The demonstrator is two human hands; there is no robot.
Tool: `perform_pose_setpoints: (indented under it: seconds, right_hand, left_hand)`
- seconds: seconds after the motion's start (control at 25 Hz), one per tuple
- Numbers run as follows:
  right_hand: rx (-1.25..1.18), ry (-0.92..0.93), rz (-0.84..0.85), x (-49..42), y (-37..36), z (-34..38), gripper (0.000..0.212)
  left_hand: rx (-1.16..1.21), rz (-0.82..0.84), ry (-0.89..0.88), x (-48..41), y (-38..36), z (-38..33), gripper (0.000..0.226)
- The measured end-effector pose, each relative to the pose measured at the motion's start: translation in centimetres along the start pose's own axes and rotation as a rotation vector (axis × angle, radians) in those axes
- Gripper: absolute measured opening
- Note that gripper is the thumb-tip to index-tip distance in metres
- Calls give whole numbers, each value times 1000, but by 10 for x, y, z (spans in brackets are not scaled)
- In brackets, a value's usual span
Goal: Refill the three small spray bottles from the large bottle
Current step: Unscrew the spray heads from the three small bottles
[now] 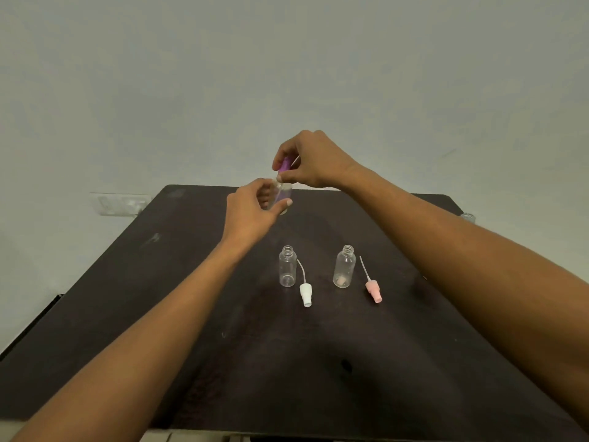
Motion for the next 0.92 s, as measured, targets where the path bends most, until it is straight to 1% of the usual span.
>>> perform_pose_setpoints:
  seconds: [0.16,0.24,0.4,0.48,0.56,0.64,0.8,0.92]
  right_hand:
    - [3,67,17,29,25,52,14]
    - [-5,79,44,45,31,72,16]
    - [-4,96,205,80,28,99,26]
    - [12,146,273,93,23,111,27]
    - [44,214,305,101,19,121,28]
    - [65,263,322,107,17,128,25]
    - [79,338,397,115,19,137,10]
    - [45,380,452,120,23,141,28]
  left_hand:
    - [-7,-40,-15,42,43,-31,55]
    - [-21,-43,-6,68,57,-41,55]
    - [21,-42,33,128,74,-52,54]
    - [55,-41,47,149,78,-54,54]
    - [75,-43,56,162,81,-56,55]
    - [74,-39,61,170,81,-57,55]
    - [90,-3,70,175,82,-60,53]
    - [93,2,77,176,85,-61,50]
Point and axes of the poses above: each hand's wrist, its own x-axis away from the middle knuckle, its own y-axis out of the back of the hand, z = x × y, the point moved 7 cm from there along -x, towards the middle knuckle, and after that the axes turned 1 degree about z, right-handed, at the moved point
